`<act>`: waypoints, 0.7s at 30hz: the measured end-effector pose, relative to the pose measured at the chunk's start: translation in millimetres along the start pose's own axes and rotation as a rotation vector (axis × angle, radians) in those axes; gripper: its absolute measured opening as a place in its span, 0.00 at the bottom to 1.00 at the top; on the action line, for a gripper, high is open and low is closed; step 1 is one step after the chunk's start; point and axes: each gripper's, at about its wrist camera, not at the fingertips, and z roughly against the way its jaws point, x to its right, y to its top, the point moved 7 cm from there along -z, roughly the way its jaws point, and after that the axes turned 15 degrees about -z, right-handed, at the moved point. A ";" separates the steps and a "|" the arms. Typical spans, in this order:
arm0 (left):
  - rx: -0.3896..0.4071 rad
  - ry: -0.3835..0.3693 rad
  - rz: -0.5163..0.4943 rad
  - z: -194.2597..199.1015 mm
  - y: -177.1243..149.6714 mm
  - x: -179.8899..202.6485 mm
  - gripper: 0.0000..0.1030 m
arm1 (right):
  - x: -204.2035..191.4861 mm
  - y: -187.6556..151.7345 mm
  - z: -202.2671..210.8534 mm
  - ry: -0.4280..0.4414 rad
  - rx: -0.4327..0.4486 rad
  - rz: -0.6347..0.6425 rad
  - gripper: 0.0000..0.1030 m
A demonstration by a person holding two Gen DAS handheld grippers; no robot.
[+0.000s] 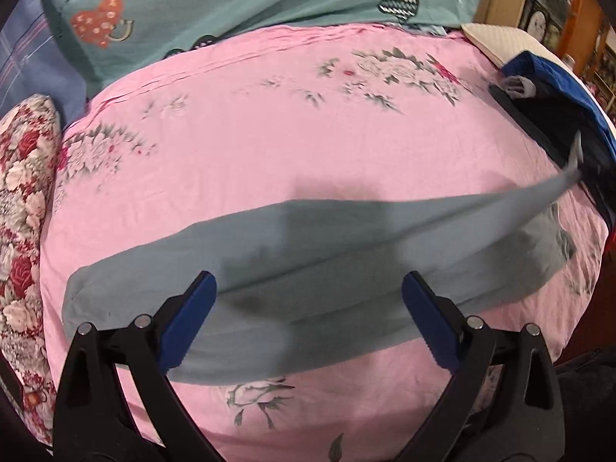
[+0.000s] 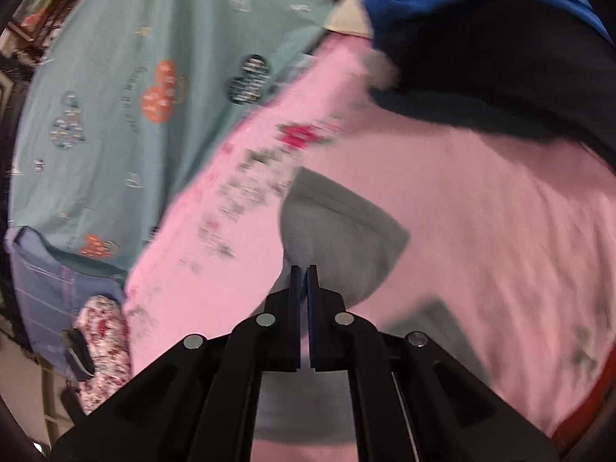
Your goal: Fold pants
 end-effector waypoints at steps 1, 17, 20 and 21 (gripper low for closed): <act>-0.007 -0.010 -0.013 -2.9 1.0 4.7 0.96 | 22.6 -8.9 -2.0 -0.020 -0.015 -0.032 0.02; -0.058 -0.160 -0.225 -40.0 -3.4 79.4 0.96 | 73.4 -2.4 29.3 -0.071 0.008 -0.194 0.37; -0.016 -0.222 -0.341 -41.1 3.3 116.7 0.95 | 51.2 15.5 26.3 -0.100 0.048 -0.038 0.37; -0.012 -0.238 -0.362 -43.4 3.8 126.0 0.95 | 45.3 18.7 19.5 -0.105 0.030 0.006 0.37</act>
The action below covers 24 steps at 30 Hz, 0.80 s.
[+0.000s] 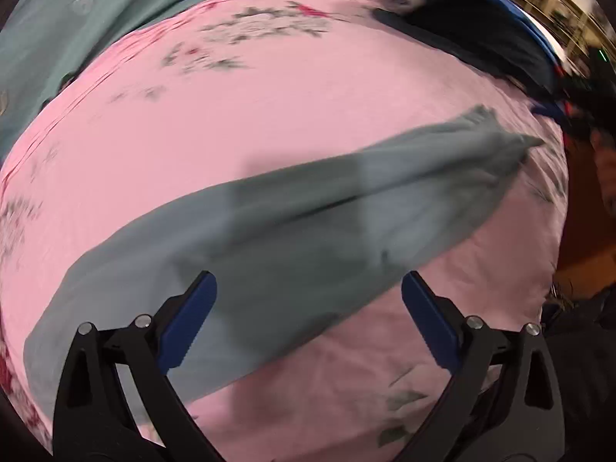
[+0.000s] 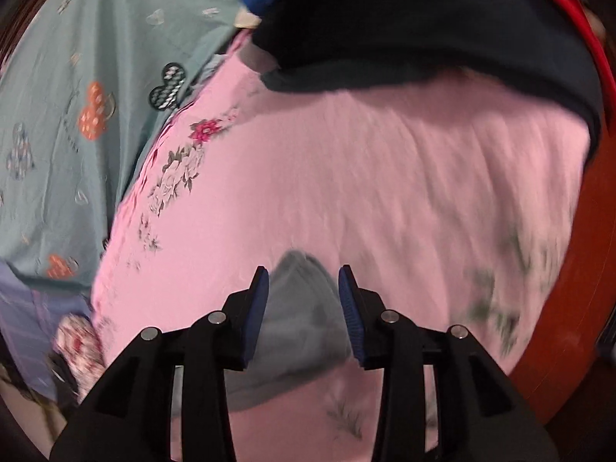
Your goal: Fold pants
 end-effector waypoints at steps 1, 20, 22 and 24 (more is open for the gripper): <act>-0.002 -0.017 -0.020 -6.0 3.1 8.3 0.94 | -7.5 0.7 -13.3 -0.019 -0.052 0.066 0.37; -0.087 -0.072 -0.001 -20.4 -19.8 28.1 0.84 | 0.4 13.4 -68.9 -0.307 -0.036 0.388 0.04; -0.045 -0.042 0.068 4.1 -26.9 5.2 0.85 | -26.1 0.4 -37.2 -0.181 0.020 0.447 0.05; -0.018 -0.025 0.154 22.2 -37.7 -18.8 0.85 | -54.4 -32.6 -27.4 -0.072 -0.047 0.589 0.08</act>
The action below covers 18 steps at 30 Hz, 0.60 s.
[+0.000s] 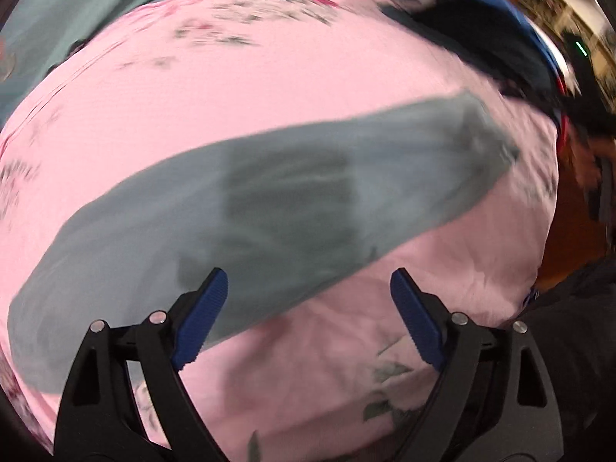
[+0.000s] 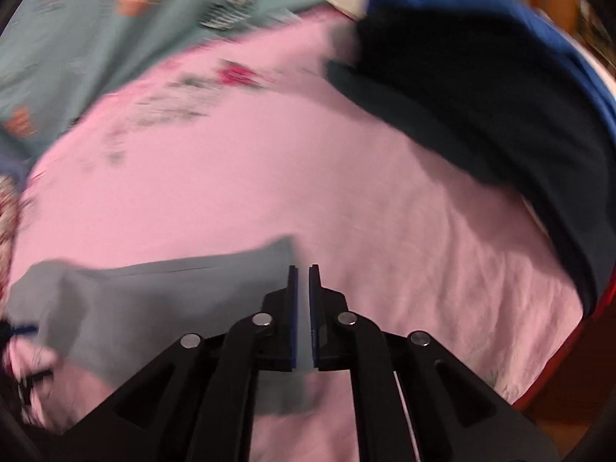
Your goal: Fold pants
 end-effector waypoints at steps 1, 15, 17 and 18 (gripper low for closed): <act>0.004 0.012 0.040 5.3 -5.5 -12.8 0.85 | -22.7 -10.6 -1.6 0.057 -0.042 0.086 0.08; 0.032 0.100 0.171 32.0 -24.4 -38.9 0.86 | -124.3 -85.8 -65.6 0.215 -0.384 0.638 0.19; 0.029 0.102 0.170 31.4 -25.7 -36.5 0.86 | -126.4 -84.6 -63.5 0.216 -0.385 0.652 0.30; 0.029 0.100 0.177 30.9 -26.9 -36.8 0.86 | -126.6 -85.5 -62.0 0.207 -0.374 0.668 0.31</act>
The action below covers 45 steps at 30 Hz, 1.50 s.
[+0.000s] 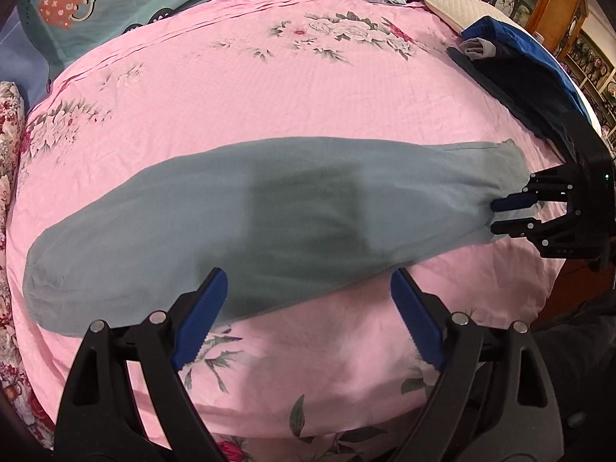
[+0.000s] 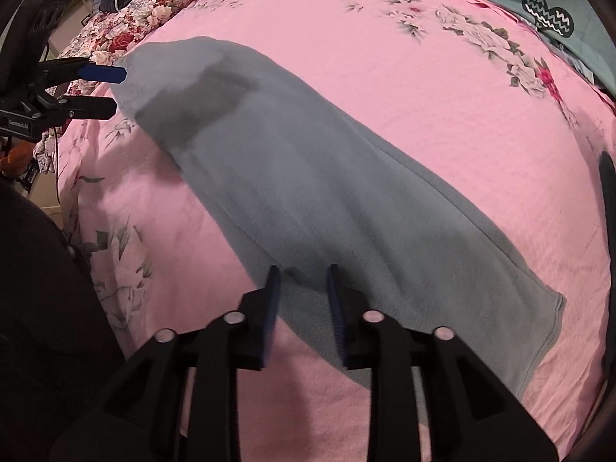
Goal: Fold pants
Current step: 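Smooth the stacked legs with the right tool while the left tool hovers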
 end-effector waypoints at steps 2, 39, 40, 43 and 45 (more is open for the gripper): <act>-0.002 0.000 0.009 -0.8 -2.8 -0.3 0.86 | 4.6 -0.1 -1.1 -0.047 -0.006 0.015 0.31; -0.148 -0.011 -0.053 -76.2 4.5 25.8 0.89 | 118.9 -90.2 78.1 0.154 0.241 -0.878 0.29; -0.142 -0.010 -0.044 -76.8 2.9 25.4 0.90 | 122.2 -99.1 78.8 0.185 0.246 -0.935 0.29; -0.135 -0.007 -0.030 -76.8 2.2 24.2 0.91 | 131.2 -105.5 73.9 0.181 0.243 -1.024 0.29; -0.138 -0.007 -0.034 -77.4 2.9 25.0 0.92 | 138.5 -111.2 68.4 0.149 0.248 -1.085 0.29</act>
